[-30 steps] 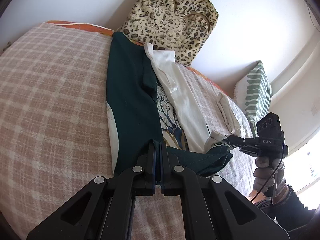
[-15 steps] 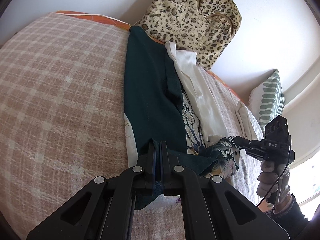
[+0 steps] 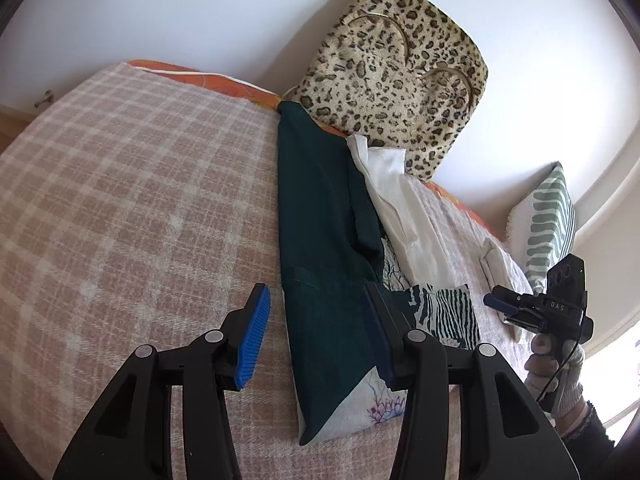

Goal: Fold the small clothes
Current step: 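Open both tools and move them along the strip toward the collar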

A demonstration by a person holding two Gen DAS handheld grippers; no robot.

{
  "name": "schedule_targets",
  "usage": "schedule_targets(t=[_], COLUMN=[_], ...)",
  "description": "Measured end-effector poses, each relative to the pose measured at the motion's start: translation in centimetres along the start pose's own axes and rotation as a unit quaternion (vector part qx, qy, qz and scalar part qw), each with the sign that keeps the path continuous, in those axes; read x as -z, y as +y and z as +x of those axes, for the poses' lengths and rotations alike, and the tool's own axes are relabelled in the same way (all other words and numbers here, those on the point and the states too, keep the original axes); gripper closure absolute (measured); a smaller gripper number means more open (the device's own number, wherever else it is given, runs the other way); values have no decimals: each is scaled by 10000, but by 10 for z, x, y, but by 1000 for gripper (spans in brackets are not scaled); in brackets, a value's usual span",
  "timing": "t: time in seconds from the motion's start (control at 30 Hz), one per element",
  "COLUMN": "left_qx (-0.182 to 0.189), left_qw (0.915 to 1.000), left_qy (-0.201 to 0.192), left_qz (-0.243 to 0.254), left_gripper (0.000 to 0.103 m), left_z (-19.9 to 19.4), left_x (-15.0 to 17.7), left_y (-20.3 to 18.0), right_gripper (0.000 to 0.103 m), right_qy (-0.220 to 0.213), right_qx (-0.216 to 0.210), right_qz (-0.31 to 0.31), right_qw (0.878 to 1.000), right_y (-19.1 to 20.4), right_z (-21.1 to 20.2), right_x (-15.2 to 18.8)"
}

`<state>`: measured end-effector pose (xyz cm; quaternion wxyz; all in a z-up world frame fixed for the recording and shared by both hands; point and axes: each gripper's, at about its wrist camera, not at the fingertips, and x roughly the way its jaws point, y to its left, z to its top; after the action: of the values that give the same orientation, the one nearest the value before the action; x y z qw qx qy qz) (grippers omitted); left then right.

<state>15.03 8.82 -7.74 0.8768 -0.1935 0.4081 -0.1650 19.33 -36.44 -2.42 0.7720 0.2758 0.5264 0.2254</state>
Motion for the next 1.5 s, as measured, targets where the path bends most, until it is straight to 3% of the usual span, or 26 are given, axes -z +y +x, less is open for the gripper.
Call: schedule_targets(t=[0.13,0.23,0.37,0.43,0.53,0.63,0.73,0.8,0.93,0.97,1.1,1.37,1.5], left_qx=[-69,-117,-168,-266,-545,-607,-694,-704,-618,-581,-485,-309,-291], left_qw=[9991,9973,9957,9952,9942,9941,9942,9951,9971,9974,9979,9987,9993], left_qy=[299,607,716,733,686,655,589,499,265,215,78,2,30], left_qz=[295,386,565,594,616,620,580,489,368,360,422,398,211], left_gripper=[58,58,60,61,72,72,72,72,65,60,48,42,41], left_z=[14,31,42,46,49,47,42,36,23,21,22,51,79], left_x=[6,13,16,18,21,21,20,15,-2,-8,-34,-94,-121], left_y=[0,-3,-13,-13,-10,-8,-6,-3,-1,-1,-5,1,13], right_gripper=[67,67,69,78,98,100,100,97,72,70,65,63,55], right_qy=[40,251,386,383,339,219,355,348,143,91,-61,-195,-163], right_qx=[375,509,606,662,695,1008,1247,1464,1391,1351,1248,1079,976], right_qz=[-547,-673,-700,-708,-920,-1361,-1409,-1451,-1312,-1282,-1352,-1276,-986], right_qw=[9978,9961,9950,9946,9928,9853,9815,9779,9814,9825,9829,9858,9902], right_y=[7,8,6,5,13,26,24,23,24,25,34,35,22], right_z=[0,13,26,30,33,38,47,47,31,26,17,34,56], right_x=[9,12,11,10,10,11,11,10,2,-1,-13,-67,-102])
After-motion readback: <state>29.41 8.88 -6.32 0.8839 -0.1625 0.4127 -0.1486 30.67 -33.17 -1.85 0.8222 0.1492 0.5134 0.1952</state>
